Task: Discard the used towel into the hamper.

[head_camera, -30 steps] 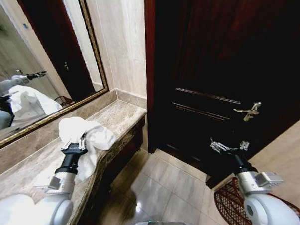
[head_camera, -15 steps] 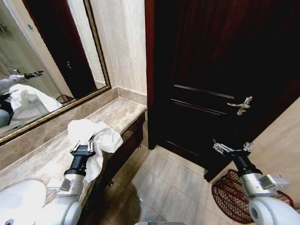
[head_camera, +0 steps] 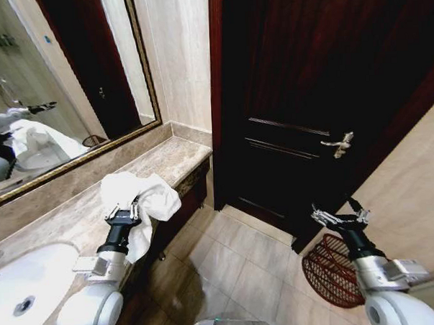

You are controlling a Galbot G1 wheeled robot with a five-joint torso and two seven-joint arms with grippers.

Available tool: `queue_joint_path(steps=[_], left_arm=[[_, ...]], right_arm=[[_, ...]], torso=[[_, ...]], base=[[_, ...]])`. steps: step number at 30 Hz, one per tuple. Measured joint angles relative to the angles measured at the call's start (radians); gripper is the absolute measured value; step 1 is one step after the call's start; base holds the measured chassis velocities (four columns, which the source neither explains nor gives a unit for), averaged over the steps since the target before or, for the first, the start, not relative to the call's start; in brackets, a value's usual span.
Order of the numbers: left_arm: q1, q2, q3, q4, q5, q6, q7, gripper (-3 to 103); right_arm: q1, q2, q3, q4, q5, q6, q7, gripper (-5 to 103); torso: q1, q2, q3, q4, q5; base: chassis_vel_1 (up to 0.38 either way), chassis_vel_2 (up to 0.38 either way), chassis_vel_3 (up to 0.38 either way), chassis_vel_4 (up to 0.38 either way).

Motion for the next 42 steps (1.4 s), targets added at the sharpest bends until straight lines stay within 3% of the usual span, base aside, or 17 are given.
queue_joint_path(steps=[23, 42], left_arm=[[0.003, 0.006, -0.003, 0.005, 0.007, -0.006, 0.001, 10], [0.005, 0.004, -0.002, 0.011, 0.015, -0.015, 0.003, 10]], right_arm=[[-0.016, 0.017, -0.008, 0.018, -0.007, 0.005, 0.025, 100], [-0.016, 0.016, -0.011, 0.022, -0.006, 0.018, 0.025, 100]], torso=[[0.001, 0.000, 0.000, -0.0002, -0.0001], [0.001, -0.001, 0.000, -0.0004, 0.0001]], base=[[-0.074, -0.075, -0.063, -0.071], [-0.200, -0.200, -0.042, -0.052]])
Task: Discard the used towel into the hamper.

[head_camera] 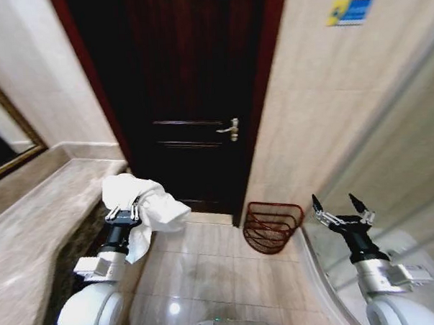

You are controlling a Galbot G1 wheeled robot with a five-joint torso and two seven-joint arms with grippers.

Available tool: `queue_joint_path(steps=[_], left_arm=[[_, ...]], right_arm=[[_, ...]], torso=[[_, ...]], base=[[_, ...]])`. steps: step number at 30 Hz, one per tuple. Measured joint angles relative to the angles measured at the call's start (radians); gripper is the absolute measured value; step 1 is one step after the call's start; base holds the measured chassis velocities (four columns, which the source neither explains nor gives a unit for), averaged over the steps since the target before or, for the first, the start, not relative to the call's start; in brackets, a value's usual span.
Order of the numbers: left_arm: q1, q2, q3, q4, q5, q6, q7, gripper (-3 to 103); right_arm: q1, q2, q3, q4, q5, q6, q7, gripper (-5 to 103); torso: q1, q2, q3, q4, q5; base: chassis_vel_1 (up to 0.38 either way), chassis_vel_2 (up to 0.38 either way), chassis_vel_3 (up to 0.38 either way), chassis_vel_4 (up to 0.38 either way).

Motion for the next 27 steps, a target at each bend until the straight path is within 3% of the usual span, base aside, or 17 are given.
queue_joint_path(steps=[12, 27], left_arm=[[0.013, -0.001, -0.001, 0.034, -0.004, -0.060, 0.023, 10], [0.013, 0.002, -0.007, 0.089, -0.012, -0.107, 0.053, 10]], right_arm=[[0.015, 0.008, -0.026, -0.005, -0.004, 0.012, -0.001, 100], [0.010, 0.029, -0.037, -0.002, -0.016, 0.011, 0.006, 100]], torso=[[-0.021, -0.046, -0.025, 0.0000, -0.0002], [-0.061, -0.133, -0.072, 0.0002, -0.0003]], base=[[-0.092, -0.087, -0.126, -0.134], [-0.008, -0.007, -0.002, -0.004]])
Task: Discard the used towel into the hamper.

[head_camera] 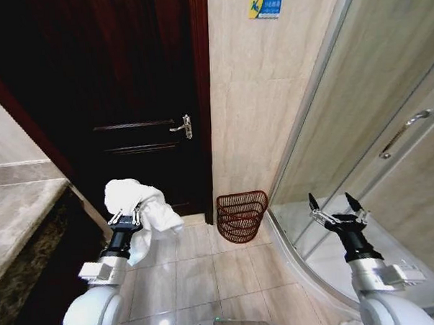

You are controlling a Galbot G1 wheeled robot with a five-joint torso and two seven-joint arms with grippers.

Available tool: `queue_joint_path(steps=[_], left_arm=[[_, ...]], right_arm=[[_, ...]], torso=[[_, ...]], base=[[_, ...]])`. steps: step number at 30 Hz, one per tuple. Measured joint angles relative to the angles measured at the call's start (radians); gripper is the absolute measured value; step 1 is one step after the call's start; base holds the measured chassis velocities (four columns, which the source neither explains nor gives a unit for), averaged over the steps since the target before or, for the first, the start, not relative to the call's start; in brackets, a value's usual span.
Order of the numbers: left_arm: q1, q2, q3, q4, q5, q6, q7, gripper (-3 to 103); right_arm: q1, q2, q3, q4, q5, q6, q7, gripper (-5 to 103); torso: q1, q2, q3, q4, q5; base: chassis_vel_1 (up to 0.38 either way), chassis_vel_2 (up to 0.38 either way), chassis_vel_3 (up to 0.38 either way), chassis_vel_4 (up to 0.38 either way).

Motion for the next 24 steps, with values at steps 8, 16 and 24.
queue_joint_path(steps=[8, 16, 24], left_arm=[[-0.012, 0.005, -0.002, 0.029, 0.001, -0.009, -0.003, 10], [-0.017, 0.008, 0.001, 0.044, 0.003, -0.009, -0.008, 10], [-0.025, 0.012, 0.001, 0.058, 0.003, -0.010, -0.009, 10]], right_arm=[[0.003, 0.009, -0.011, 0.013, -0.022, -0.041, 0.047, 100], [0.009, 0.013, -0.013, 0.014, -0.026, -0.045, 0.076, 100], [0.012, 0.018, -0.017, 0.014, -0.032, -0.046, 0.076, 100]], torso=[[-0.018, -0.040, -0.022, 0.0001, -0.0001], [-0.037, -0.084, -0.047, 0.0000, 0.0000], [-0.053, -0.119, -0.067, -0.0001, 0.0000]], base=[[0.000, 0.000, 0.000, 0.000], [-0.012, -0.017, -0.012, -0.012], [-0.070, -0.071, -0.076, -0.071]])
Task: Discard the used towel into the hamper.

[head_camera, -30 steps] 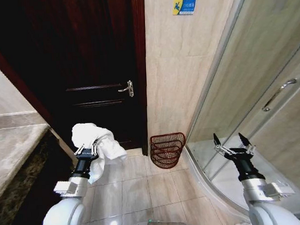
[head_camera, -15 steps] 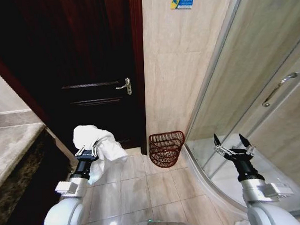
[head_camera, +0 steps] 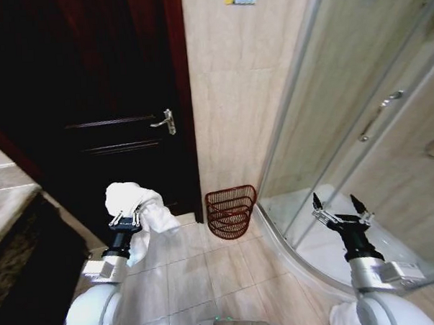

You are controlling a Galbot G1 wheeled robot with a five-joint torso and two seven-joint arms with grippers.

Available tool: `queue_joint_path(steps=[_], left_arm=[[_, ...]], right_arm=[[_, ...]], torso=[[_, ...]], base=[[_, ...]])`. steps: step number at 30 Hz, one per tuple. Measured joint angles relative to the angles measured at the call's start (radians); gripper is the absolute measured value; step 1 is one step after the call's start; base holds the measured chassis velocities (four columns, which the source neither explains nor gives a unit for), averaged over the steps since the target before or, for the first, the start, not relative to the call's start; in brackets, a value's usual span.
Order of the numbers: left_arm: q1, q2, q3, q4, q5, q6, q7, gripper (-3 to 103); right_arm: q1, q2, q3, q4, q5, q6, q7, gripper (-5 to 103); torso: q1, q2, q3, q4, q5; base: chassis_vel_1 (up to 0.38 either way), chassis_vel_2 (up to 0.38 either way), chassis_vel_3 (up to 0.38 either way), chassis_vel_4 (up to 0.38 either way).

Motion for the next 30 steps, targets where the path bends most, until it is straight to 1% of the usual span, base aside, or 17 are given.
queue_joint_path(steps=[1, 3, 5, 9, 11, 12, 14, 16, 19, 22, 24, 26, 30], left_arm=[[-0.002, 0.000, 0.001, 0.005, 0.000, -0.004, 0.000, 10], [-0.003, 0.000, 0.001, 0.006, 0.000, -0.005, 0.000, 10], [-0.005, 0.000, 0.002, 0.012, -0.001, -0.008, 0.001, 10], [-0.006, 0.000, 0.002, 0.016, -0.001, -0.009, 0.003, 10], [-0.006, 0.000, 0.002, 0.018, -0.008, -0.010, 0.004, 10], [-0.006, 0.000, 0.002, 0.018, -0.008, -0.010, 0.004, 10], [-0.004, 0.002, 0.000, 0.022, -0.019, -0.012, 0.005, 10], [-0.003, 0.002, 0.000, 0.022, -0.020, -0.012, 0.005, 10], [-0.001, 0.005, -0.003, 0.027, -0.023, -0.020, 0.004, 10], [0.004, 0.005, -0.005, 0.029, -0.023, -0.026, 0.004, 10], [0.004, 0.005, -0.005, 0.029, -0.023, -0.027, 0.004, 10], [0.005, 0.004, -0.003, 0.033, -0.022, -0.030, 0.004, 10], [0.005, 0.003, -0.002, 0.037, -0.020, -0.033, 0.004, 10]], right_arm=[[-0.001, 0.002, 0.000, 0.001, -0.001, 0.000, 0.000, 100], [-0.002, 0.002, 0.000, 0.001, -0.001, 0.000, 0.000, 100], [-0.004, 0.002, 0.001, 0.004, -0.002, 0.000, 0.000, 100], [-0.005, 0.000, 0.002, 0.007, -0.002, -0.001, 0.000, 100], [-0.004, 0.001, 0.002, 0.008, -0.003, -0.003, 0.000, 100], [-0.004, 0.001, 0.002, 0.008, -0.003, -0.003, 0.000, 100], [-0.004, 0.006, -0.002, 0.010, -0.009, -0.004, 0.001, 100], [-0.004, 0.007, -0.003, 0.010, -0.010, -0.004, 0.001, 100], [-0.005, 0.010, -0.006, 0.011, -0.015, -0.004, 0.001, 100], [-0.007, 0.011, -0.007, 0.014, -0.018, -0.004, 0.001, 100], [-0.007, 0.011, -0.007, 0.015, -0.019, -0.005, 0.001, 100], [-0.010, 0.011, -0.007, 0.019, -0.020, -0.008, 0.001, 100], [-0.016, 0.012, -0.007, 0.021, -0.026, -0.011, 0.003, 100]], torso=[[-0.005, -0.010, -0.005, 0.0001, 0.0000], [-0.006, -0.014, -0.007, 0.0001, 0.0000], [-0.013, -0.029, -0.016, 0.0001, 0.0000], [-0.019, -0.044, -0.025, 0.0002, 0.0000], [-0.025, -0.056, -0.031, -0.0004, -0.0001], [-0.025, -0.056, -0.031, -0.0004, -0.0001], [-0.032, -0.071, -0.040, -0.0002, 0.0002], [-0.033, -0.073, -0.041, -0.0001, 0.0001], [-0.037, -0.082, -0.046, -0.0006, 0.0001], [-0.044, -0.099, -0.054, 0.0001, 0.0000], [-0.046, -0.101, -0.055, 0.0002, 0.0000], [-0.052, -0.114, -0.062, -0.0004, 0.0000], [-0.059, -0.130, -0.071, -0.0004, 0.0000]], base=[[-0.112, -0.079, -0.109, -0.098], [-0.112, -0.079, -0.109, -0.097], [-0.115, -0.115, -0.109, -0.121], [-0.123, -0.125, -0.115, -0.120], [-0.135, -0.125, -0.137, -0.138], [-0.135, -0.113, -0.146, -0.138], [-0.106, -0.103, -0.115, -0.107], [-0.085, -0.094, -0.084, -0.086], [-0.039, -0.066, -0.049, -0.057], [0.000, 0.000, 0.000, 0.000], [0.000, 0.000, 0.000, 0.000], [0.000, 0.000, 0.000, 0.000], [0.000, 0.000, 0.000, 0.000]])
